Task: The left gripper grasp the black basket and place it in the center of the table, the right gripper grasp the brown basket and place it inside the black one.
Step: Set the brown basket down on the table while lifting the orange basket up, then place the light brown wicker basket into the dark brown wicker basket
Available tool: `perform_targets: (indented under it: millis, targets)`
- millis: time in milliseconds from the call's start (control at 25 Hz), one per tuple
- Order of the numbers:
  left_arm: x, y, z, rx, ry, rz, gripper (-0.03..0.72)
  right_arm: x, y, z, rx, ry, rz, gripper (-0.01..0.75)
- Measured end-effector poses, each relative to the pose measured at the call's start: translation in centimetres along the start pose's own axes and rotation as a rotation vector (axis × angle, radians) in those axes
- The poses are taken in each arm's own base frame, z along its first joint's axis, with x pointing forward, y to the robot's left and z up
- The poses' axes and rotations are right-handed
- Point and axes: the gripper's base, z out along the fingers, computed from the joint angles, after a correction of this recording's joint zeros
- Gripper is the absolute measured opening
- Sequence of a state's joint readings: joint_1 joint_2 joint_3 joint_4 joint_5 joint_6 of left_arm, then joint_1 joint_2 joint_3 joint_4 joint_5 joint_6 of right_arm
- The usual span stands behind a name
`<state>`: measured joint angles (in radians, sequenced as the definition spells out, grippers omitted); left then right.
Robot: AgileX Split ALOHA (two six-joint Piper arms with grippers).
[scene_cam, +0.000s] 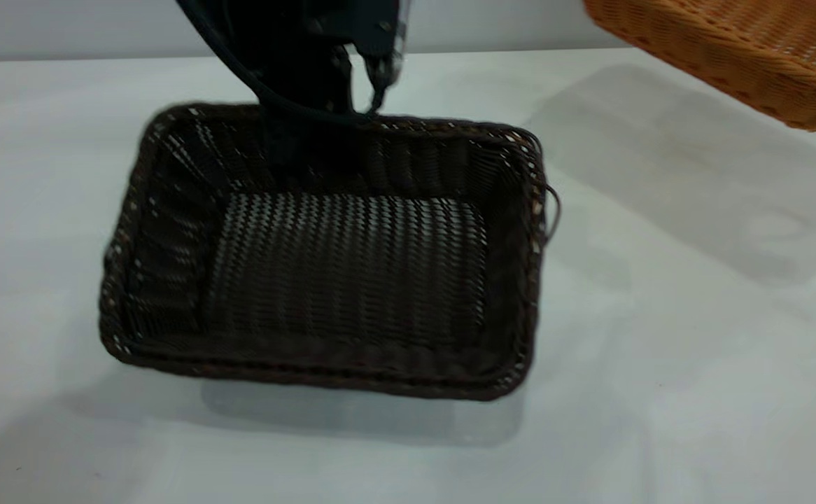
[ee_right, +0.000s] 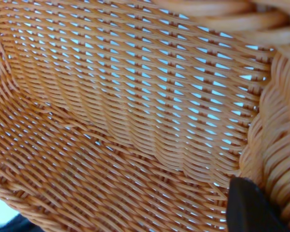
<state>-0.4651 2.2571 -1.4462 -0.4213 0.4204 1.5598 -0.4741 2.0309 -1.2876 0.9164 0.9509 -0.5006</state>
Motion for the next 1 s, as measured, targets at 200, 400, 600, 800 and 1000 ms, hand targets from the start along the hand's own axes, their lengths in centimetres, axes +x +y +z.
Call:
perform_targets:
  millis: [200,400,600,800,1000]
  targets:
    - [-0.4,-0.4,1.4,-0.007,-0.011,-0.018,0.105,0.5,0.4,0.1,-0.024,0.047,-0.01,0.061]
    - [-0.4,0.2,1.6,-0.071,-0.018,-0.039,0.321,0.8,0.6,0.1,-0.044,0.083,-0.01,0.061]
    - [-0.5,1.5,0.7,-0.199,-0.05,-0.203,0.524,1.4,1.9,0.7,-0.057,0.123,-0.045,0.061]
    - [1.1,4.1,-6.0,-0.29,-0.132,-0.513,0.582,2.9,5.9,1.2,-0.063,0.167,-0.113,0.061]
    - [7.1,5.6,-13.6,-0.336,-0.163,-0.797,0.583,6.6,10.5,4.5,0.002,0.314,-0.201,0.061]
